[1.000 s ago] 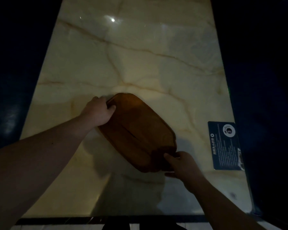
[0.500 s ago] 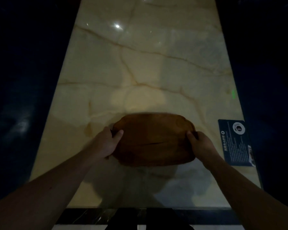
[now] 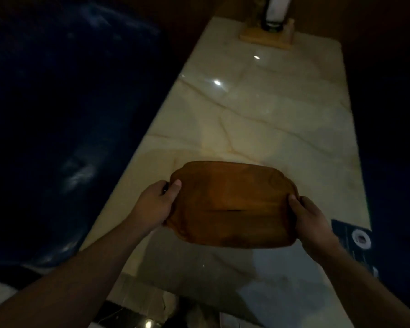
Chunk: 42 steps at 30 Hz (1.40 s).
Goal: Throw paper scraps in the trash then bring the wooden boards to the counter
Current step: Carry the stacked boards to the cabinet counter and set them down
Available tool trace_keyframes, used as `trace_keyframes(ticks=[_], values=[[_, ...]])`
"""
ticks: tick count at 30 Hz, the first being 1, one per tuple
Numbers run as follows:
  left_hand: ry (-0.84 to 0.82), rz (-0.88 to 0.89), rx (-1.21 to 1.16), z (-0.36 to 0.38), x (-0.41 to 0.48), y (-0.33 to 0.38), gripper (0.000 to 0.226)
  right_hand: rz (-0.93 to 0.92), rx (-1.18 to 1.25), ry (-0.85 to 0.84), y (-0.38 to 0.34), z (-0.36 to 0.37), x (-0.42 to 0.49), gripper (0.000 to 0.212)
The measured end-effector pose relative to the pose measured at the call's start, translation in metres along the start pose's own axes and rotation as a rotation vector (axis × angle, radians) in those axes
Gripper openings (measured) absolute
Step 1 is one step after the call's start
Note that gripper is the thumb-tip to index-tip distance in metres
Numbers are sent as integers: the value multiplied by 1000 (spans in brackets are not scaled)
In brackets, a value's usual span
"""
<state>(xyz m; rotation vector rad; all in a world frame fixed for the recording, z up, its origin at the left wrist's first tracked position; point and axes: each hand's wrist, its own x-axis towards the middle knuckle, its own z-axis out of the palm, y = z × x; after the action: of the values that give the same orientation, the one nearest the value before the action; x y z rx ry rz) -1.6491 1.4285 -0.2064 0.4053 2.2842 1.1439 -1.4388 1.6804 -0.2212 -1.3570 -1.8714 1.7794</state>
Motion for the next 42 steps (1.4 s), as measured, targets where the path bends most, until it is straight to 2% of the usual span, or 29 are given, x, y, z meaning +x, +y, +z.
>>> trace_keyframes(ticks=[3,6,10,13,16,19,22,27,30,34,39,42], values=[[155,-56,-135,-22,-40,4,40,-47,87,-143,-26,10,4,18],[346,-119,-310,-42,-96,-1,33,-96,123,-377,-52,34,-1,19],[603,-149,-510,-67,-174,-16,19,-144,163,-584,-89,89,-25,19],[813,-132,-555,-87,-237,-28,21,-197,144,-788,-108,141,-66,23],[1008,-136,-577,-107,-307,-37,21,-253,96,-950,-120,187,-120,17],[1174,-152,-613,-128,-382,-47,19,-341,18,-1135,-130,229,-187,20],[1359,-166,-541,-142,-460,-63,25,-391,-39,-1281,-132,264,-262,19],[1629,-246,-479,-150,-611,-95,27,-467,-56,-1549,-109,307,-424,45],[1741,-301,-496,-156,-702,-120,21,-493,-88,-1696,-84,331,-523,48],[1864,-357,-465,-159,-803,-149,11,-551,-145,-1811,-53,359,-633,70],[2018,-445,-397,-163,-915,-175,13,-644,-178,-1931,-16,390,-765,43],[2127,-490,-405,-168,-968,-189,16,-630,-195,-2022,4,410,-832,46]])
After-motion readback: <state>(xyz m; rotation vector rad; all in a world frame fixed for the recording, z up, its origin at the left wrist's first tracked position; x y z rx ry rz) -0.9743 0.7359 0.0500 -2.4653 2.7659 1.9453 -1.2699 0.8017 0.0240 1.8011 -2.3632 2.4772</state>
